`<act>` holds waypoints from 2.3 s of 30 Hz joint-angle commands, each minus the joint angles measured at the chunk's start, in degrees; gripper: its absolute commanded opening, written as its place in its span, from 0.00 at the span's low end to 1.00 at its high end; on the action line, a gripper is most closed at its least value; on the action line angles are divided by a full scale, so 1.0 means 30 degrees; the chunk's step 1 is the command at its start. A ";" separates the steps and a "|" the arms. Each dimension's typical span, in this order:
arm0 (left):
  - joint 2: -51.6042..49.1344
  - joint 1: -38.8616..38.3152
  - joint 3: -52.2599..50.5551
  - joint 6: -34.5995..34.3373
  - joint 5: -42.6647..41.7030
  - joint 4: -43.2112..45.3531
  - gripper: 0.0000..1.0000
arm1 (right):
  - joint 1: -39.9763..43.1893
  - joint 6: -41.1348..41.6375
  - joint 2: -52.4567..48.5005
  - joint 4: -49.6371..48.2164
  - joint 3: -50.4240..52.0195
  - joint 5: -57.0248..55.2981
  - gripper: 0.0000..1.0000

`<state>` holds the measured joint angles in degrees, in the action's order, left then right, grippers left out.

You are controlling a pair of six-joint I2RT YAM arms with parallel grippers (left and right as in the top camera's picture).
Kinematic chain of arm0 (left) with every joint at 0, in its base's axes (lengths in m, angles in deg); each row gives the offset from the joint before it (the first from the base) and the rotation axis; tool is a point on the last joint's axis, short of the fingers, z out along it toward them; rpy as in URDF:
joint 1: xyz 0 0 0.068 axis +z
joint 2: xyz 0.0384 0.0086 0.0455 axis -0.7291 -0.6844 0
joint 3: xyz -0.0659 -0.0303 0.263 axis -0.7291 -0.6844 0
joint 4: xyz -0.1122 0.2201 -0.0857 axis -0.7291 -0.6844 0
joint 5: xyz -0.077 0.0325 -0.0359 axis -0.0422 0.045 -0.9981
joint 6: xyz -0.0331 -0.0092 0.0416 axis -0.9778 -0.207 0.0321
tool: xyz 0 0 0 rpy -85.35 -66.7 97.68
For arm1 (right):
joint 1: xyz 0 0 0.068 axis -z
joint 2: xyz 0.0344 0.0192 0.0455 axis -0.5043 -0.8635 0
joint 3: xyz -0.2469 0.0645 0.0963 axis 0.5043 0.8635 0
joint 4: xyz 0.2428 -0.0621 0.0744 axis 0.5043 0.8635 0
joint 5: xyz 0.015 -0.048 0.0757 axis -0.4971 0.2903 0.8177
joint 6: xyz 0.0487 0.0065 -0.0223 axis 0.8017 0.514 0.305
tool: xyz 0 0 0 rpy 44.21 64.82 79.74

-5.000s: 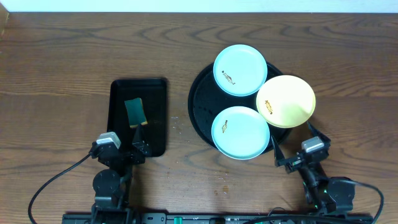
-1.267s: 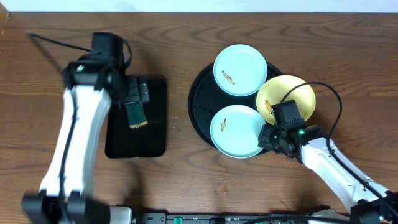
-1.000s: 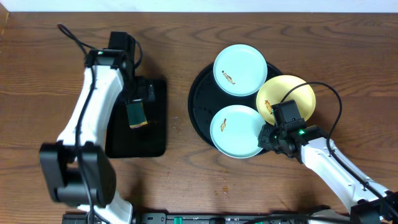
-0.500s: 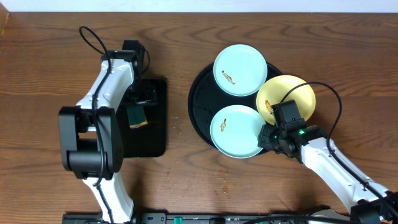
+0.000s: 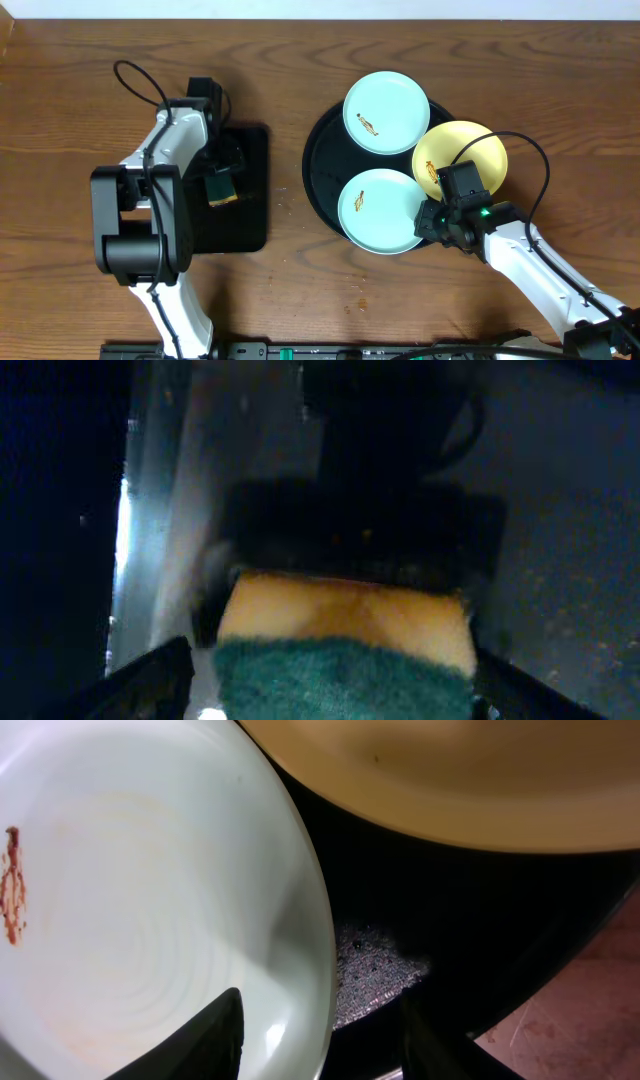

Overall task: Clean dirty plates on tray and stack at the side
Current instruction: 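Reach the left gripper down to the green sponge on the black tray, then close the left gripper on the sponge and lift it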

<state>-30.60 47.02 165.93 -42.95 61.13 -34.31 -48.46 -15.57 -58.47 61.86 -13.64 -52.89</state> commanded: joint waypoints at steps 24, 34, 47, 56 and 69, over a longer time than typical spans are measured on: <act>-0.0153 -0.0007 -0.0889 -0.0189 -0.0160 -0.3526 0.64 | -0.0007 -0.0248 0.0015 -0.0036 -0.0022 -0.0197 0.52; -0.0153 0.0000 -0.0911 -0.0175 -0.0146 -0.2608 0.64 | -0.0007 -0.0248 0.0015 -0.0029 -0.0022 -0.0197 0.55; -0.0153 -0.0007 -0.1851 0.0168 -0.0095 0.0925 0.66 | -0.0168 -0.0240 0.0015 -0.0408 0.0262 -0.0211 0.53; -0.0153 0.0000 -0.2011 0.0175 -0.0095 0.0984 0.61 | -0.0495 -0.0226 -0.0066 -0.0925 0.0481 -0.0430 0.36; -0.0153 0.0000 -0.2018 0.0175 -0.0095 0.0969 0.61 | -0.1005 -0.0022 -0.0845 -0.3920 0.0495 -0.1705 0.01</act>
<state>-28.76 47.02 162.50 -42.77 59.98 -30.99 -51.23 -15.70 -60.72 52.18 -12.41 -55.31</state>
